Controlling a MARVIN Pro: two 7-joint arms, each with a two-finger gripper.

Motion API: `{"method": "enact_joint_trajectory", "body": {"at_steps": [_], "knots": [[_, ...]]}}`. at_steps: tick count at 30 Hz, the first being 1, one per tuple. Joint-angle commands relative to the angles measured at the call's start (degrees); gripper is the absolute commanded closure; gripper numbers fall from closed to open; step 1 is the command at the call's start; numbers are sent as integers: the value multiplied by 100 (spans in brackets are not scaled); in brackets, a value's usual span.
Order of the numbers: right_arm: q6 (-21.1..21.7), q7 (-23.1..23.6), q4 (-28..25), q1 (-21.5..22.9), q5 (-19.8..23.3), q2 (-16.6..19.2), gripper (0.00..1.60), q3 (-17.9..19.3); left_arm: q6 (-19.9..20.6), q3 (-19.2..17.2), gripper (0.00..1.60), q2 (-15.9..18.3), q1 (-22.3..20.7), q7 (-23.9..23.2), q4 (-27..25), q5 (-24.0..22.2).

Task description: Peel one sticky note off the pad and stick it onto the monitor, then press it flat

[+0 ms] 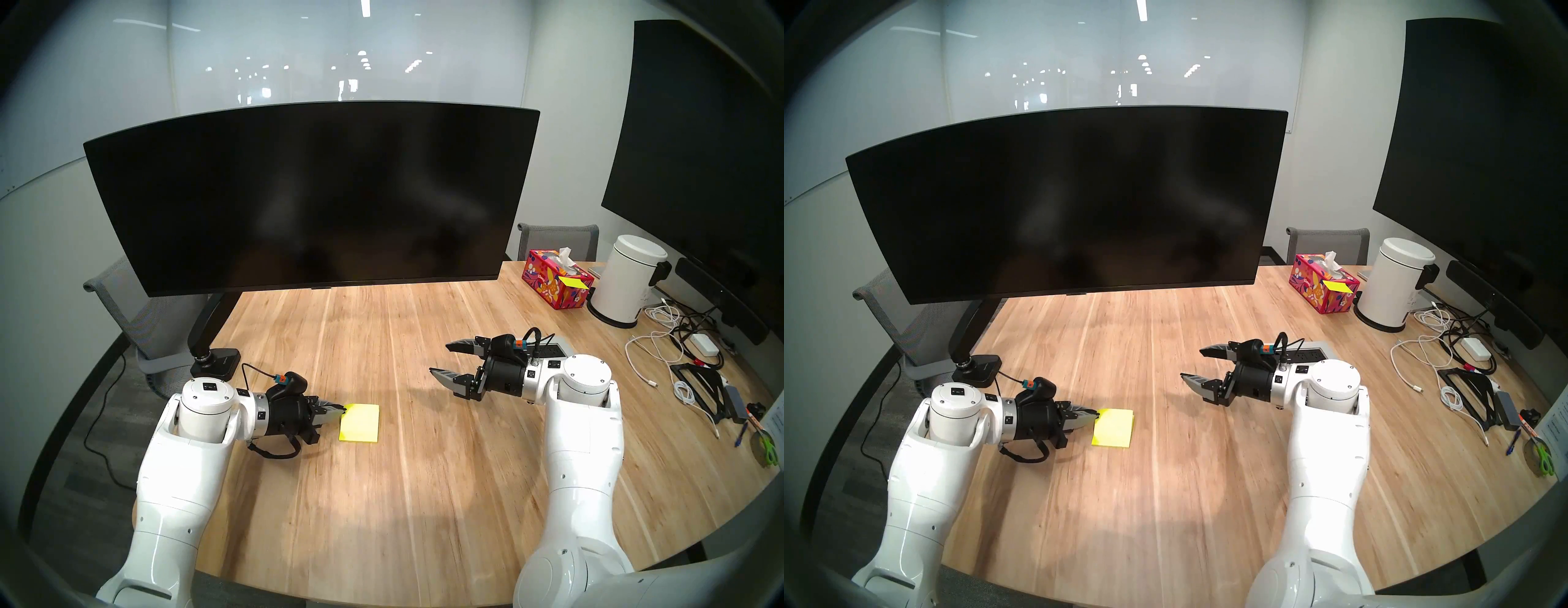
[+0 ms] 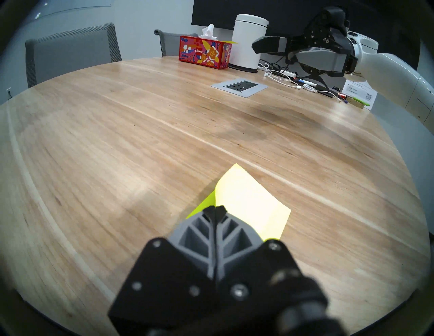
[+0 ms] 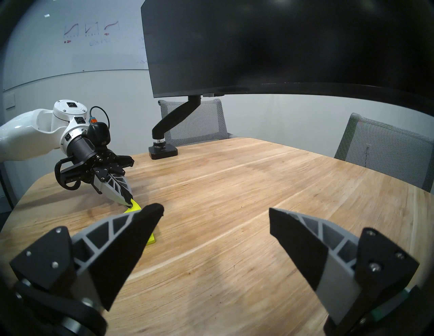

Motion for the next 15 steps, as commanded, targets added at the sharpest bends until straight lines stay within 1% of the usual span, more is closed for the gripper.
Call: {"method": "enact_joint_trajectory", "body": {"at_steps": [1,9,15], "knots": [[-6,-8,-76,59,41,6,0,13,-1,-102,160,-52,97,-20,-263,-106],[-6,-8,-76,60,40,5,0,13,-49,-223,160,-82,187,-101,-319,-219],[-6,-8,-75,60,40,5,0,13,-54,-346,160,-97,299,-219,-479,-320]]}}
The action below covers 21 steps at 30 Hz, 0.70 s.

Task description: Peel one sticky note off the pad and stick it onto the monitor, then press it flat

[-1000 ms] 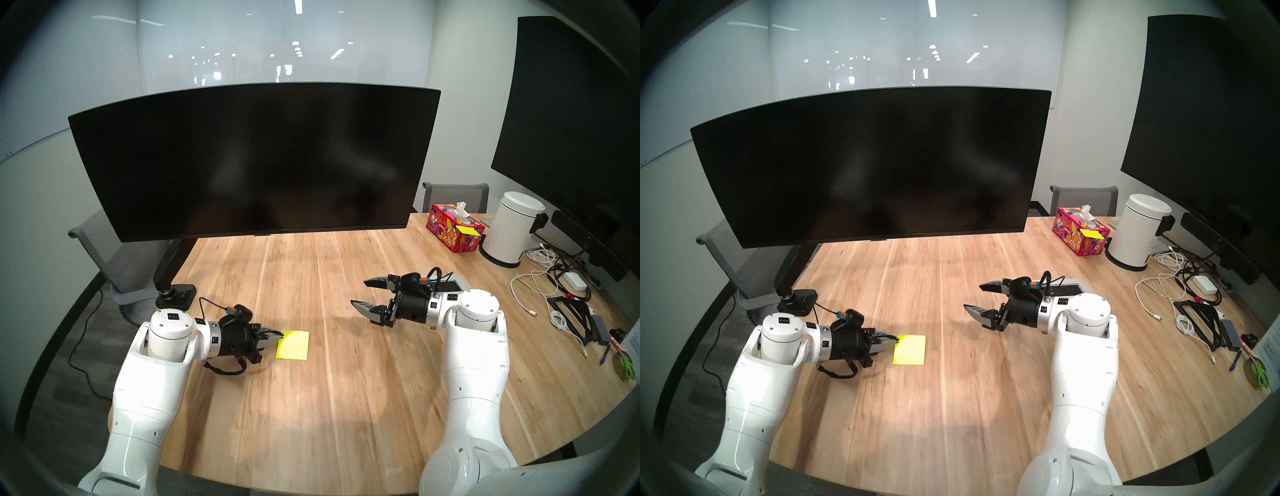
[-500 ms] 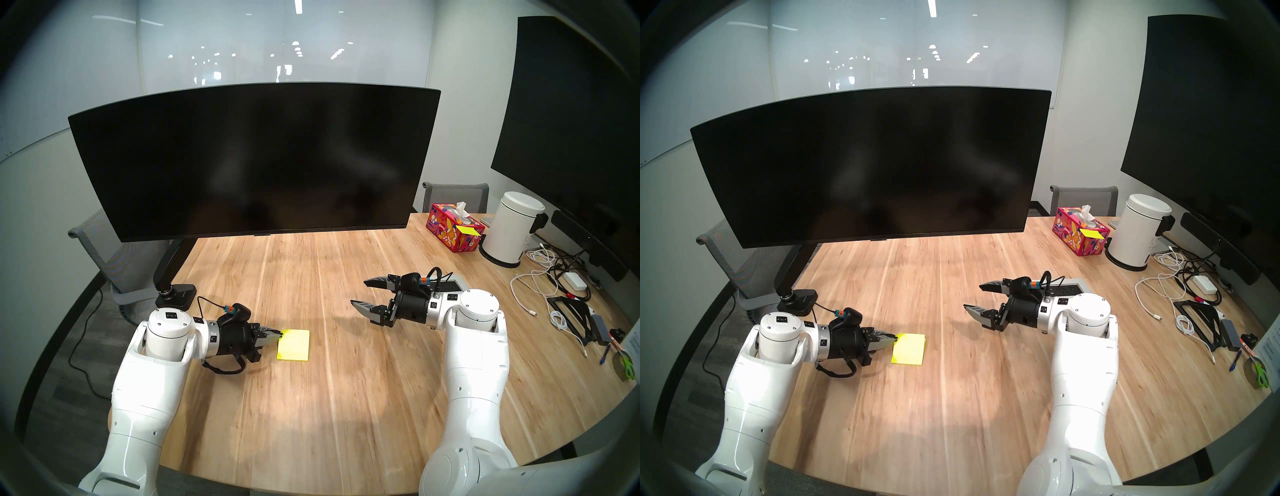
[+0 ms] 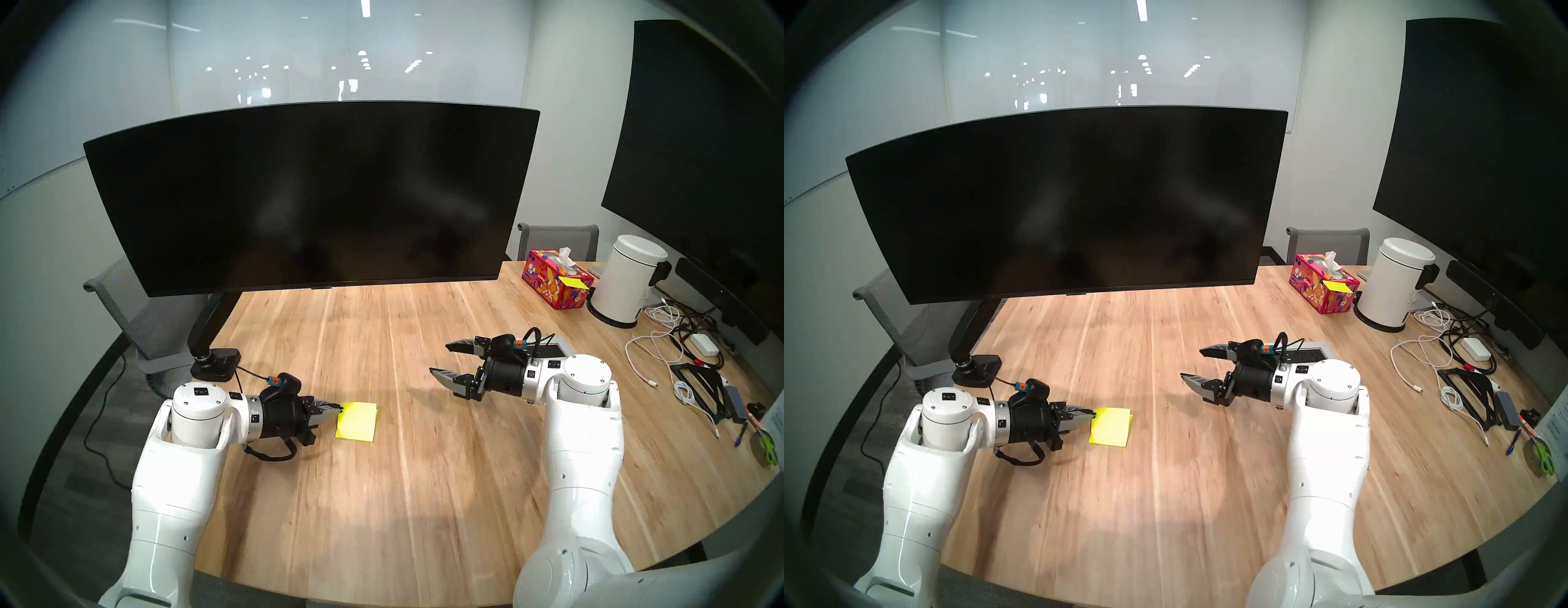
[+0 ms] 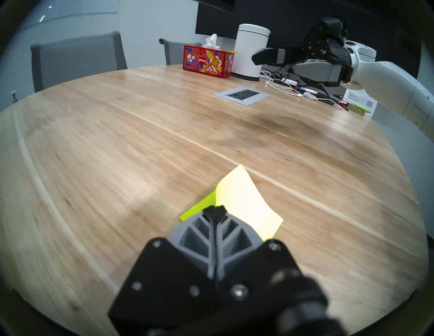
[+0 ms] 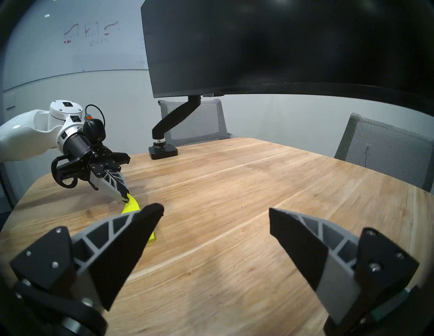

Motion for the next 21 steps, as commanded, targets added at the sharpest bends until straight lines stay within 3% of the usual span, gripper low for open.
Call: {"method": "enact_joint_trajectory", "body": {"at_steps": [1,21], "knots": [[-6,-8,-75,60,40,6,0,12,-7,-121,160,-34,69,-118,-262,-174],[-6,-8,-76,60,40,6,0,12,-68,-264,160,-74,161,-297,-352,-204]]}}
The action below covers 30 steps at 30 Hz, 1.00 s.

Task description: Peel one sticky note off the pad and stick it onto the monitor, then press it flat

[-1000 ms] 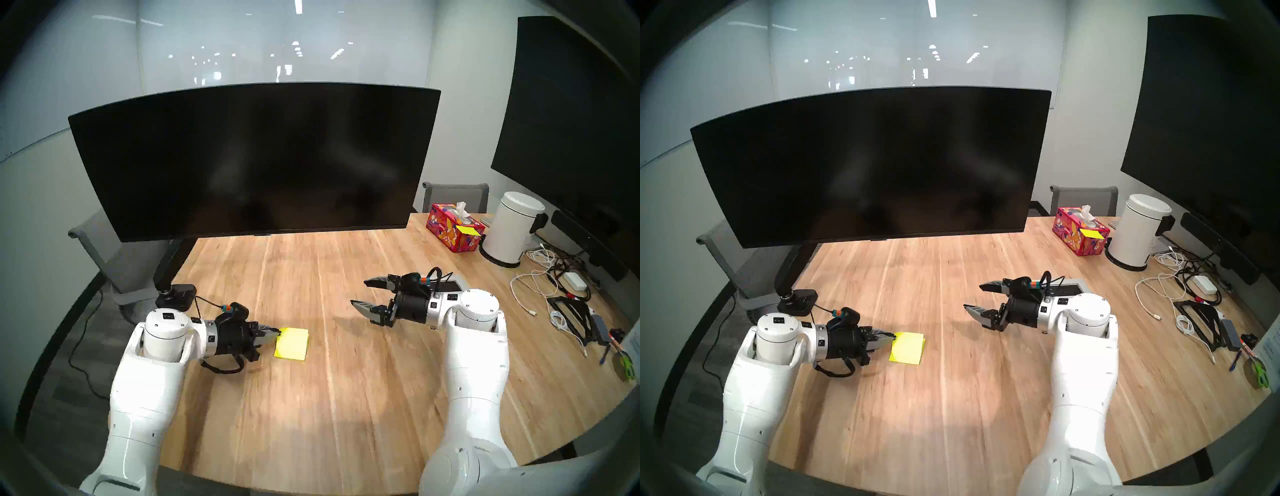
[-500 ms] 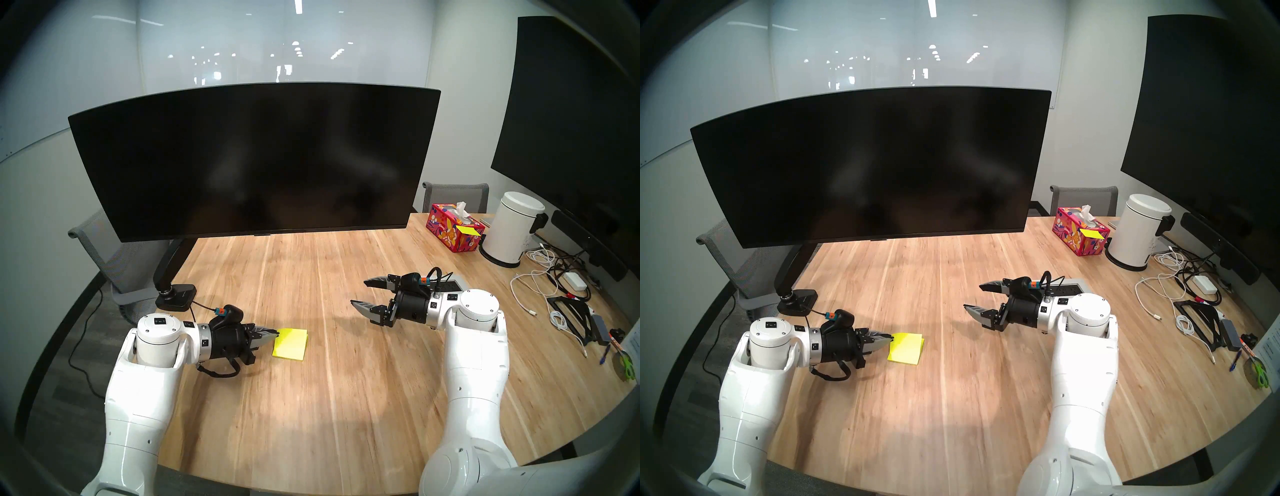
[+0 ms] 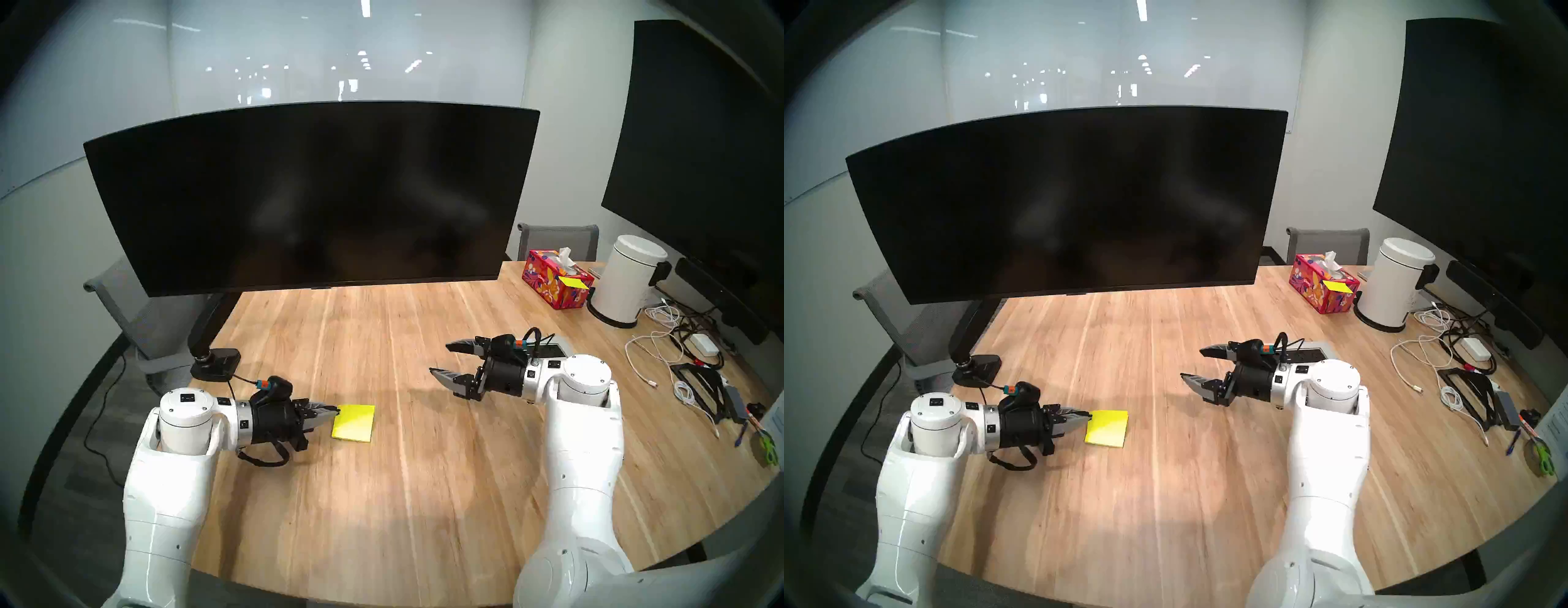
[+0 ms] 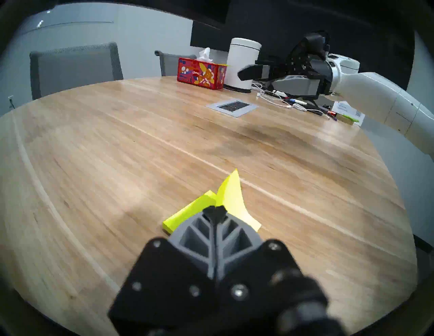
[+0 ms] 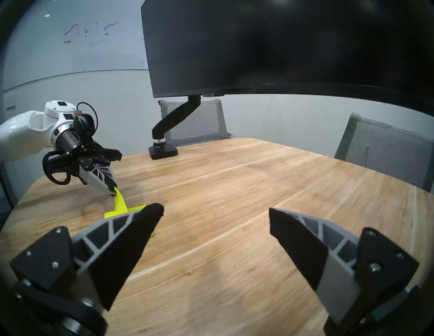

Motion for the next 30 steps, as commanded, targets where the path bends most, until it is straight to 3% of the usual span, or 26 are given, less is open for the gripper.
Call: {"method": "enact_joint_trajectory", "body": {"at_steps": [1,30], "knots": [[-6,-8,-76,60,41,6,0,12,8,-15,160,-22,-46,-20,-136,-40],[-18,-8,-43,51,124,9,0,32,-68,-27,160,-57,-63,-62,-116,63]]}}
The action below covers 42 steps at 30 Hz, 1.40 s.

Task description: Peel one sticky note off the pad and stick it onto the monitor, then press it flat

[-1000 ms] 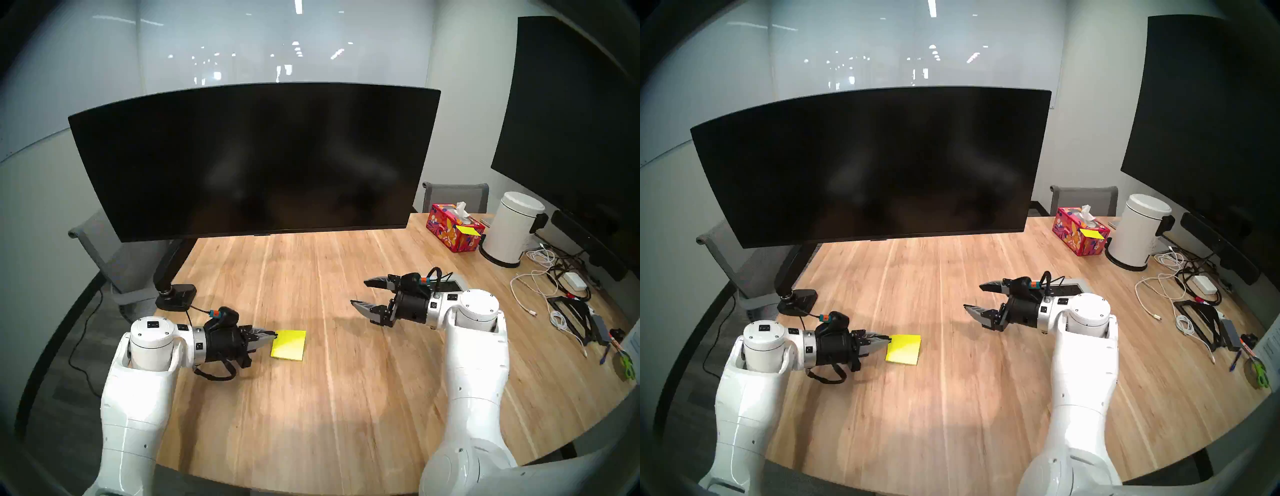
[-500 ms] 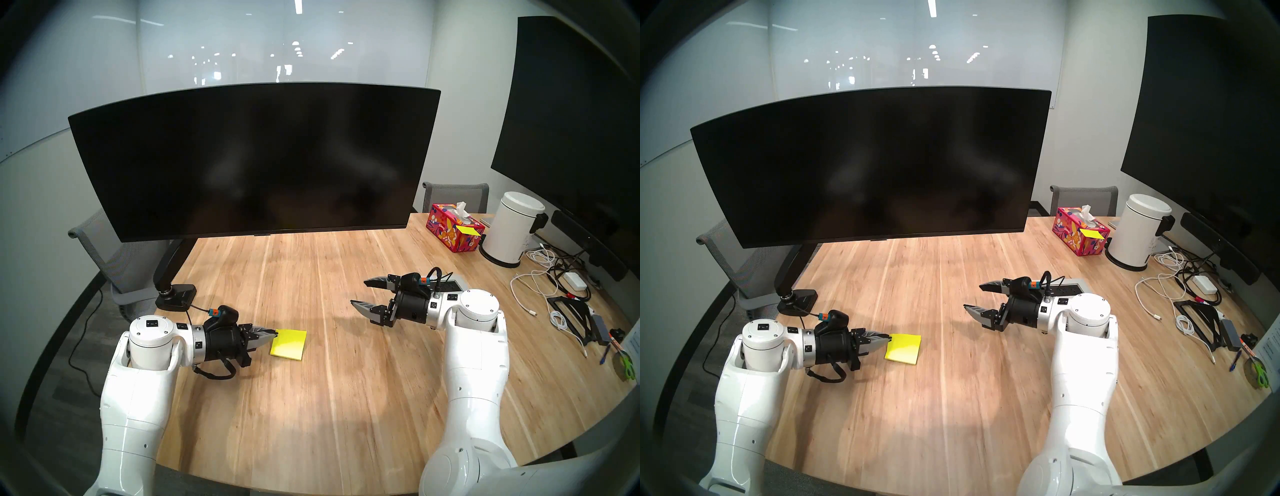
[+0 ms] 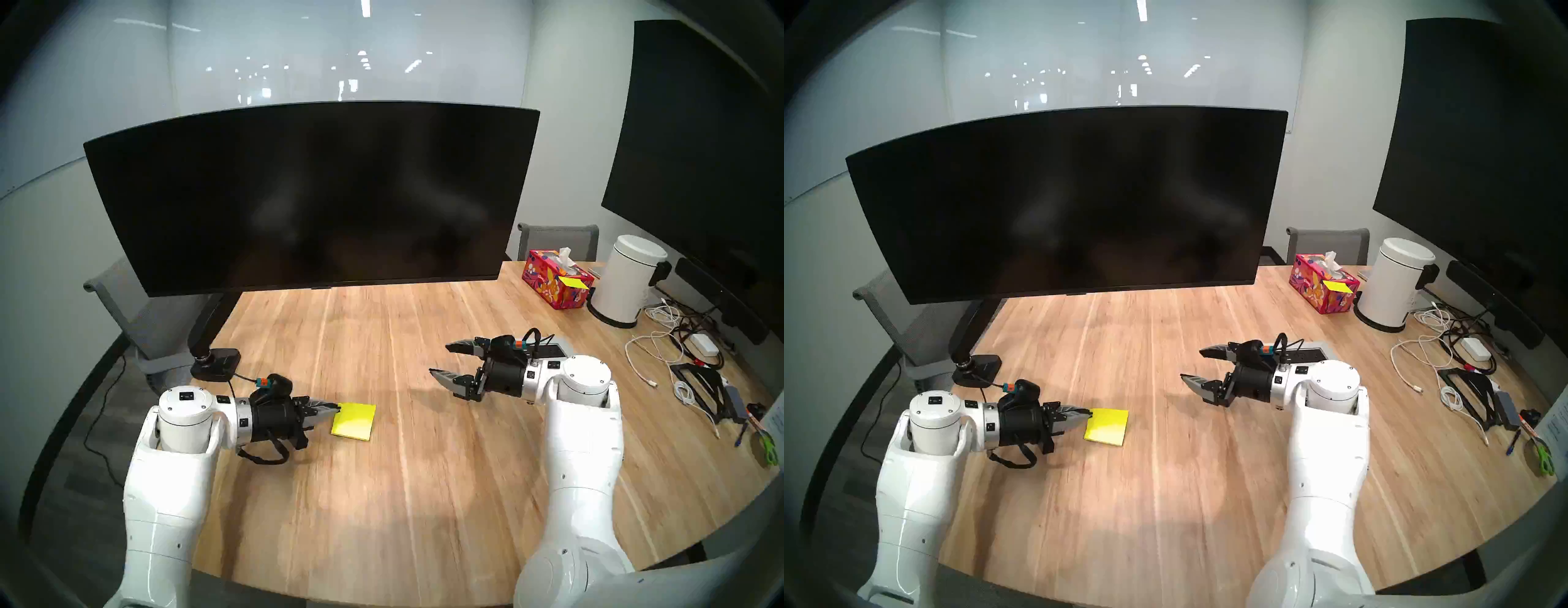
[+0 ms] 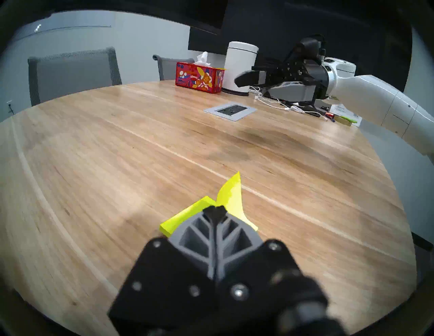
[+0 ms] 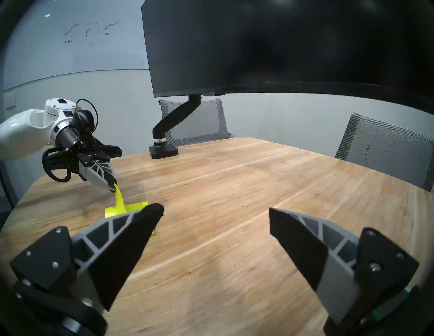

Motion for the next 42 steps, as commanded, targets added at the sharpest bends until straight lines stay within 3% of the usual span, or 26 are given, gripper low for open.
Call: {"method": "enact_joint_trajectory", "body": {"at_steps": [1,21,22,23,24,42], "knots": [[5,-8,-74,50,115,0,0,39,-16,11,160,-6,-34,4,-72,5],[47,-8,-17,-4,216,145,0,-165,-23,-19,160,-42,-42,-32,-72,52],[50,-8,-12,-8,223,155,50,-181,-23,-20,160,-44,-43,-34,-72,55],[54,-8,7,-14,271,192,89,-224,-24,-22,160,-45,-43,-36,-71,57],[43,-8,18,-20,301,218,160,-257,-24,-23,160,-47,-43,-38,-71,59],[-197,-8,736,204,325,366,160,-752,-30,-50,160,-79,-51,-71,-70,101]]}}
